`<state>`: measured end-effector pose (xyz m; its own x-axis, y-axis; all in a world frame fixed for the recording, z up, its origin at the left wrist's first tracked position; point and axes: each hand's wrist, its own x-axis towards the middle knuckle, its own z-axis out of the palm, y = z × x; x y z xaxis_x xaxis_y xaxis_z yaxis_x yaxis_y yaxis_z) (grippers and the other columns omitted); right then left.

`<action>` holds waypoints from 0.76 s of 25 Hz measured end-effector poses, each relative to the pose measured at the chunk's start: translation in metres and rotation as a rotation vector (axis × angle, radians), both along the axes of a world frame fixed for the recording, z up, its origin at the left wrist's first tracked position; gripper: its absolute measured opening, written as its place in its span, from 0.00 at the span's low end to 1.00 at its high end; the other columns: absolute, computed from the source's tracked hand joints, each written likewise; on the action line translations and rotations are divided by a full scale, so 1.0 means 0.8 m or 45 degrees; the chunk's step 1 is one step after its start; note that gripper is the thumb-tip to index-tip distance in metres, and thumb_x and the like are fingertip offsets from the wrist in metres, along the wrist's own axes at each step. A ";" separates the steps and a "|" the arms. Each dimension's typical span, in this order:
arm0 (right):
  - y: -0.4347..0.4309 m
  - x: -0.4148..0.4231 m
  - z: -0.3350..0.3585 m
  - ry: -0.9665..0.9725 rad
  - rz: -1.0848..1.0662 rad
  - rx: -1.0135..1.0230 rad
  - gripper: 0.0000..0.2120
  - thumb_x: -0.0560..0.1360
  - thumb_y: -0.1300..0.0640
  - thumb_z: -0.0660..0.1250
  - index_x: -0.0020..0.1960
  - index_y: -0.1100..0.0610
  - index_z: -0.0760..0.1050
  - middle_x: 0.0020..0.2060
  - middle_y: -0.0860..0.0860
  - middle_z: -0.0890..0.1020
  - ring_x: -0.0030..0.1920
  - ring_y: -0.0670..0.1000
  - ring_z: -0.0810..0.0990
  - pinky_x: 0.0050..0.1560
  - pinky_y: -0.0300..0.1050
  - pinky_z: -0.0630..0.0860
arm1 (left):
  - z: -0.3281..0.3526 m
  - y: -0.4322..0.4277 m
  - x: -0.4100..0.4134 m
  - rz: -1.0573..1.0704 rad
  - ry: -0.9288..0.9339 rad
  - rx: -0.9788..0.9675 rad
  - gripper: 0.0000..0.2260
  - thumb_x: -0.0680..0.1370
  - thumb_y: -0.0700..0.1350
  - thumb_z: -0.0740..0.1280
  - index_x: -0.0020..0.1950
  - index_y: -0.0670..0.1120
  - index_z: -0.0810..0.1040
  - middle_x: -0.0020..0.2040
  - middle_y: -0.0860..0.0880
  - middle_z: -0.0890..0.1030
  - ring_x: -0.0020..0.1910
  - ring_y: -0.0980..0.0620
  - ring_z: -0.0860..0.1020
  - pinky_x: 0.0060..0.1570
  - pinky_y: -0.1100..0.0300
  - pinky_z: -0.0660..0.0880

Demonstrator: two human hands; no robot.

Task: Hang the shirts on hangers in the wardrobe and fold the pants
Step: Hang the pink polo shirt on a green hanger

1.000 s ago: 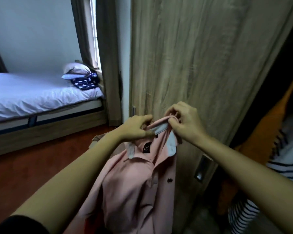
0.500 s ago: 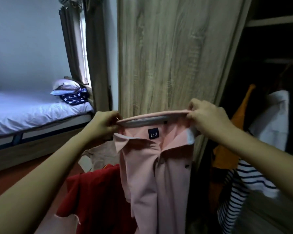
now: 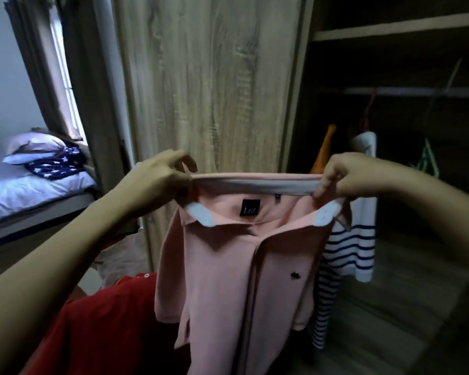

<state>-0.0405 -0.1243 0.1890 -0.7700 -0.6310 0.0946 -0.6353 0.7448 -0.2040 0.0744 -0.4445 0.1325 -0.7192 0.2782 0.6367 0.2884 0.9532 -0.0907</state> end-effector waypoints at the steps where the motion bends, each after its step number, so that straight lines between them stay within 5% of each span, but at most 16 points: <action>1: 0.014 0.005 -0.002 0.057 -0.037 -0.032 0.19 0.67 0.71 0.63 0.44 0.49 0.83 0.38 0.42 0.77 0.39 0.42 0.77 0.37 0.33 0.72 | 0.002 0.017 -0.004 -0.052 0.012 -0.022 0.09 0.69 0.45 0.61 0.44 0.52 0.81 0.44 0.52 0.80 0.40 0.51 0.79 0.34 0.53 0.78; 7: 0.090 0.018 -0.047 0.361 -0.314 0.007 0.20 0.64 0.65 0.69 0.55 0.52 0.81 0.46 0.48 0.70 0.54 0.56 0.76 0.52 0.43 0.72 | -0.017 0.129 -0.068 0.203 -0.015 0.186 0.11 0.72 0.45 0.62 0.49 0.47 0.81 0.49 0.44 0.80 0.50 0.40 0.77 0.39 0.51 0.72; 12: 0.158 0.037 -0.061 0.249 -0.615 0.199 0.18 0.67 0.63 0.69 0.57 0.53 0.78 0.56 0.52 0.69 0.54 0.55 0.75 0.50 0.44 0.73 | -0.067 0.232 -0.104 0.243 -0.295 -0.122 0.18 0.73 0.44 0.67 0.60 0.43 0.66 0.55 0.43 0.69 0.51 0.39 0.75 0.36 0.48 0.71; 16: 0.227 0.035 -0.061 0.073 -0.788 0.116 0.13 0.70 0.65 0.66 0.44 0.48 0.83 0.45 0.45 0.79 0.48 0.48 0.78 0.48 0.40 0.74 | -0.029 0.242 -0.144 0.067 -0.578 0.020 0.12 0.67 0.48 0.68 0.50 0.56 0.74 0.51 0.46 0.76 0.49 0.39 0.78 0.44 0.49 0.76; 19: 0.264 0.030 -0.047 0.020 -0.853 -0.054 0.15 0.71 0.68 0.65 0.43 0.50 0.83 0.46 0.48 0.82 0.45 0.47 0.79 0.43 0.37 0.75 | -0.002 0.260 -0.154 -0.233 -0.641 0.398 0.09 0.63 0.46 0.66 0.41 0.57 0.76 0.43 0.52 0.81 0.43 0.49 0.80 0.42 0.56 0.77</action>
